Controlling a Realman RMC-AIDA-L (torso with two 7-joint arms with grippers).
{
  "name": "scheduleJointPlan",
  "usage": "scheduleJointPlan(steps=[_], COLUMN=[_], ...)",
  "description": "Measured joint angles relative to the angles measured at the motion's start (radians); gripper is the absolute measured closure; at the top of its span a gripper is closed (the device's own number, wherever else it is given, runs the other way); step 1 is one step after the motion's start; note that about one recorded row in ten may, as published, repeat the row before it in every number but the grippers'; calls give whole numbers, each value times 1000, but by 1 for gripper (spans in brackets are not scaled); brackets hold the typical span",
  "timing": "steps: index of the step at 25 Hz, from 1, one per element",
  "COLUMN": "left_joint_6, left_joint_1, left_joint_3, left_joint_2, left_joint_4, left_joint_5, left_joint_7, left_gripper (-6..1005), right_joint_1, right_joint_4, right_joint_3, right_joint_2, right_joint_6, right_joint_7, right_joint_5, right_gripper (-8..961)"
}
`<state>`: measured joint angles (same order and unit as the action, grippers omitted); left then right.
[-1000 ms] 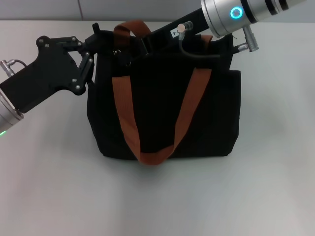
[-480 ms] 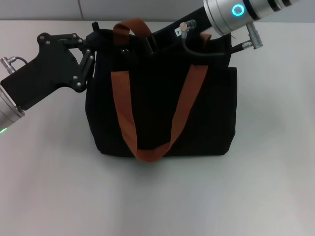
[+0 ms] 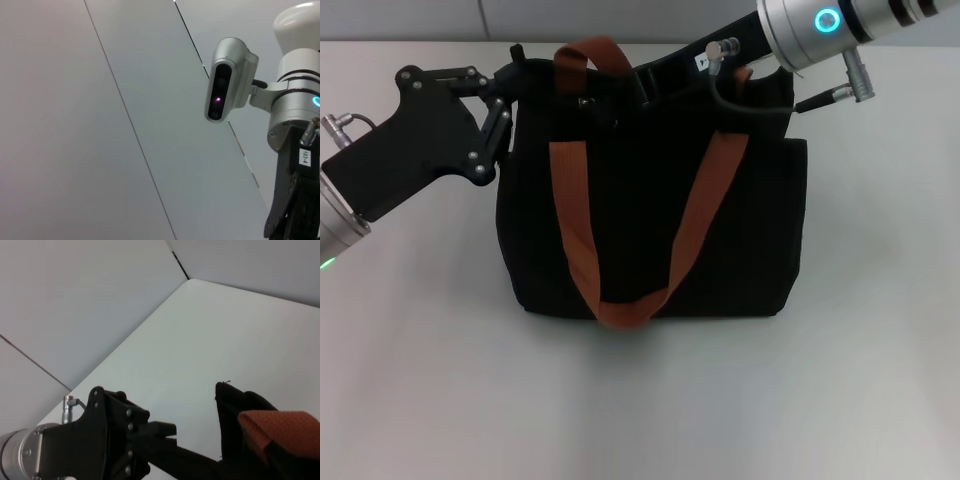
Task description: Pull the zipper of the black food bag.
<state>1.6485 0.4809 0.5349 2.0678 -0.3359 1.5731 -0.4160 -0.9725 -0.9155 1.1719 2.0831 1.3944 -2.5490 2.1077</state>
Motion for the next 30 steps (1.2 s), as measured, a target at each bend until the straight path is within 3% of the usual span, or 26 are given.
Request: scheduleJointPlan(steps=[15, 30], left_joint_6=[-52, -63], left_joint_1=[-4, -9], left_joint_3=[-10, -10], left_joint_2=[2, 1], left_joint_4=[9, 9], left_joint_5=[-2, -3], left_joint_7=[8, 8], left_gripper=[934, 931], right_joint_1=[28, 107], right_joint_4=[-23, -129], right_joint_3=[2, 3], right_joint_2=[0, -2], right_joint_6=[21, 50], right_joint_7=[-17, -56], right_joint_5=[7, 31], right_gripper=[953, 953])
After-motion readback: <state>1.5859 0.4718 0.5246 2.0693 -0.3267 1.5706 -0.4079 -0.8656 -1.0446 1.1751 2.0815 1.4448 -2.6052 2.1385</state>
